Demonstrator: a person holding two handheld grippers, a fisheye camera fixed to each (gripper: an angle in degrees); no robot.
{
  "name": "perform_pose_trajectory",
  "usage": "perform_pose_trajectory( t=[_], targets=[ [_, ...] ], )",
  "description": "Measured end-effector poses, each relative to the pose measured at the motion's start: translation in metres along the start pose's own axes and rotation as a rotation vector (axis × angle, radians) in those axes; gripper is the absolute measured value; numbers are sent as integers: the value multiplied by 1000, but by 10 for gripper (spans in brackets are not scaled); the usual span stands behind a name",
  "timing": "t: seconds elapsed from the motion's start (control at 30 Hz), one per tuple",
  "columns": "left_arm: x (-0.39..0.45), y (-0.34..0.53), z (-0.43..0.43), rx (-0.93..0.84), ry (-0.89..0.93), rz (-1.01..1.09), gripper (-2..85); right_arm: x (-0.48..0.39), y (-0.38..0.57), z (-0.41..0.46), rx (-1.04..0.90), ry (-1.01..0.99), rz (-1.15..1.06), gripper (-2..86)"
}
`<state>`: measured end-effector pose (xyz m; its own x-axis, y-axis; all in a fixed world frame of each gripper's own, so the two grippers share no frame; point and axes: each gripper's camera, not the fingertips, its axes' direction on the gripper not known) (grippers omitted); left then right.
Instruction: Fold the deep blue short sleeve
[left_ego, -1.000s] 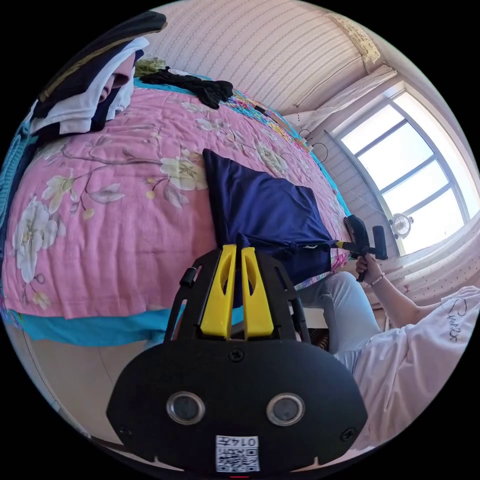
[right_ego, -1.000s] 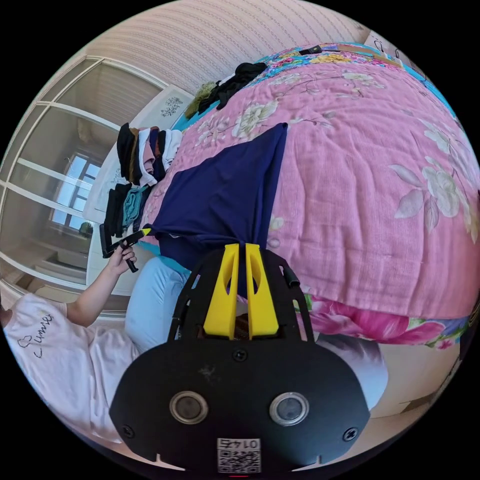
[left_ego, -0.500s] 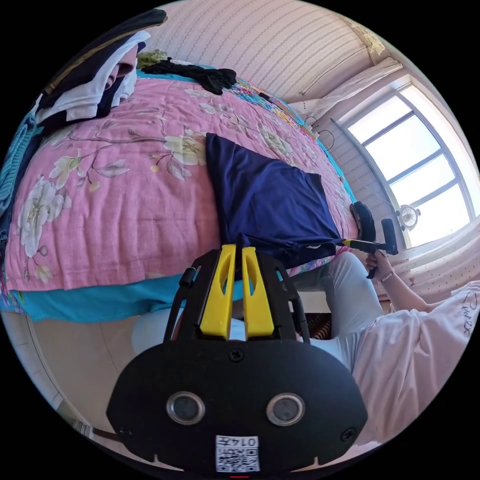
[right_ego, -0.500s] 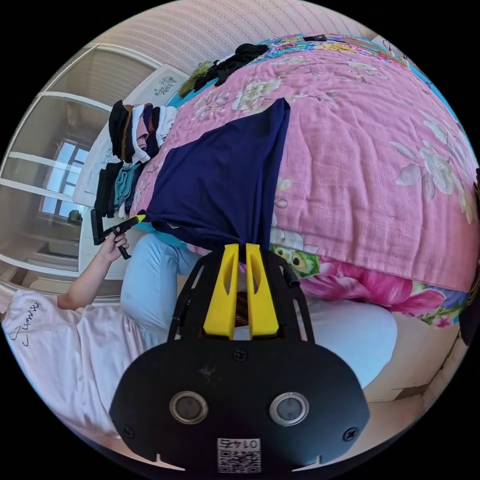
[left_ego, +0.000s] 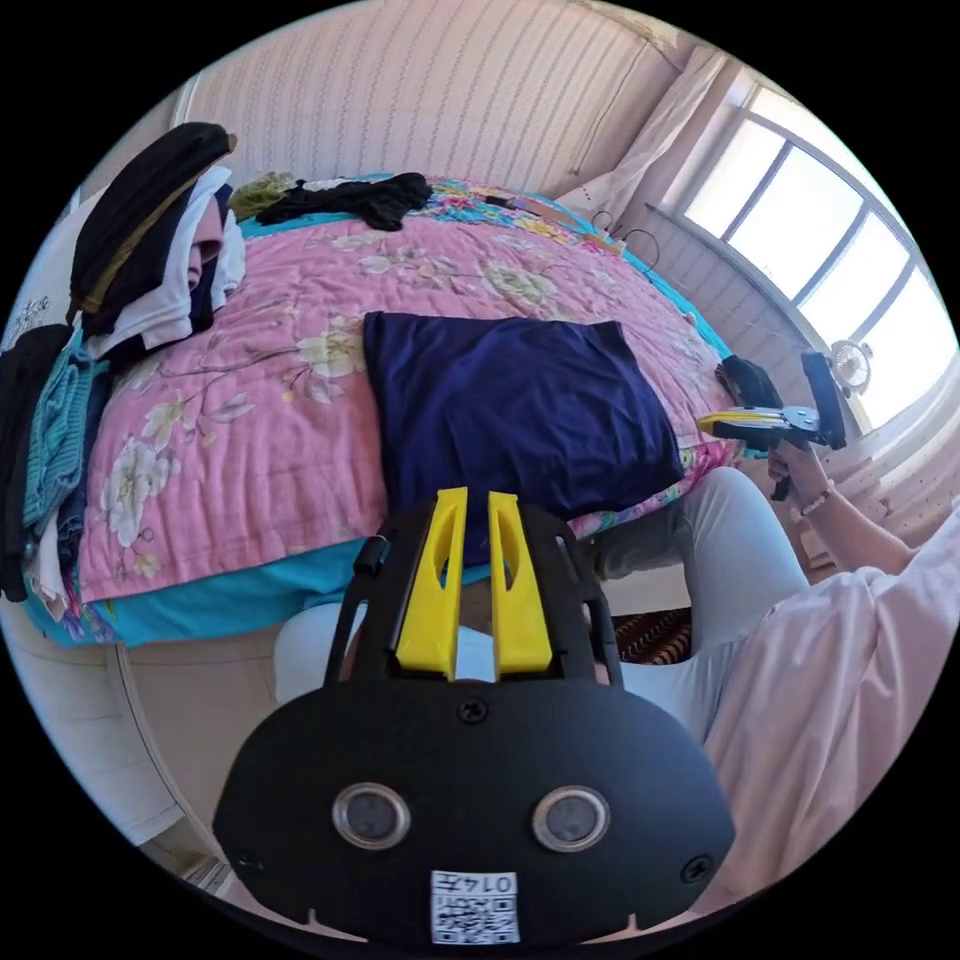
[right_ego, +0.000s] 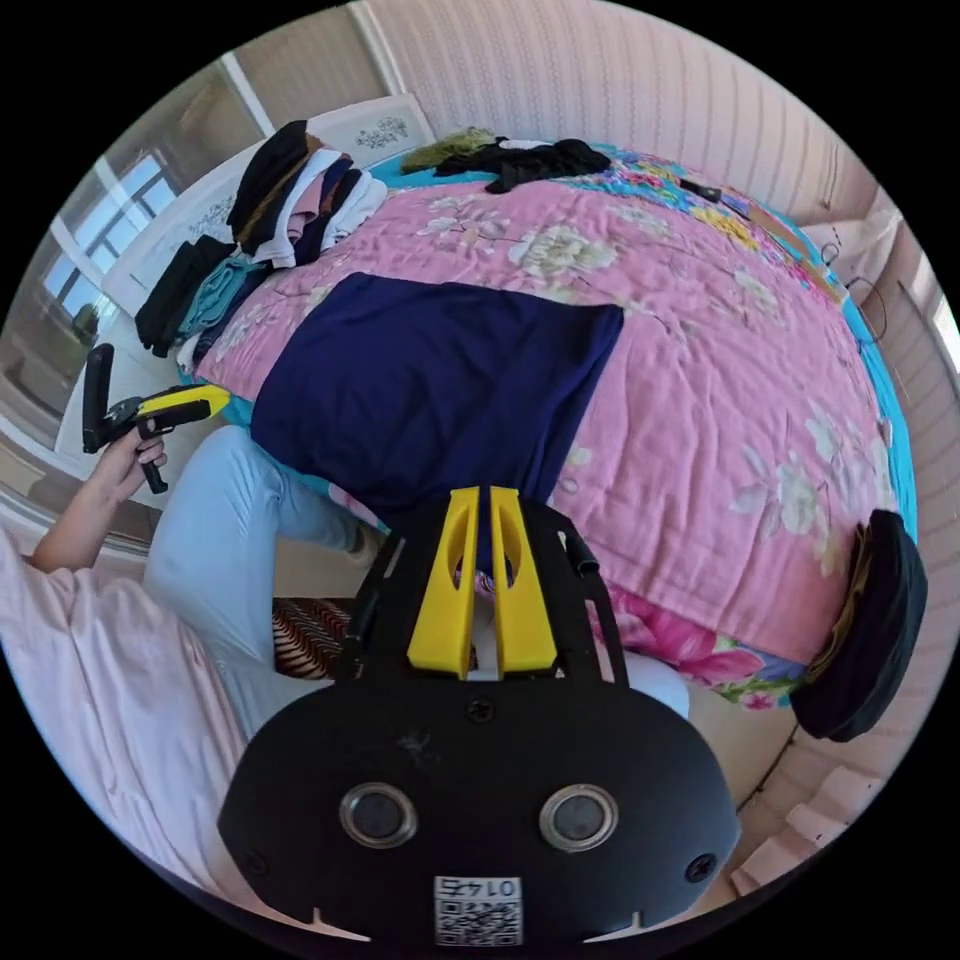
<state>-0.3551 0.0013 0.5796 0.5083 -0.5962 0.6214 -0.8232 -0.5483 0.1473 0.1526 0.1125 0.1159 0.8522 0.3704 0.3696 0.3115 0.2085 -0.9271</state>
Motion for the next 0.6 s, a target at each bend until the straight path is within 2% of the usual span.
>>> perform_pose_trajectory(
  t=[0.07,0.17,0.3,0.5,0.6],
  targets=[
    [29,1,12,44,39,50,-2,-26,-18,23,-1,-6,-72,6],
    [71,0,46,14,58,124,-8,-63,-59,68,-57,-9,-167,-1],
    [116,-7,78,-3,95,187,-10,-100,-123,122,-86,119,-245,-3],
    [156,-8,117,-80,-37,255,-10,-123,-206,192,-160,152,-222,-3],
    [165,-2,125,-54,-25,254,-10,-126,-225,246,-240,169,-174,-3]
  ],
)
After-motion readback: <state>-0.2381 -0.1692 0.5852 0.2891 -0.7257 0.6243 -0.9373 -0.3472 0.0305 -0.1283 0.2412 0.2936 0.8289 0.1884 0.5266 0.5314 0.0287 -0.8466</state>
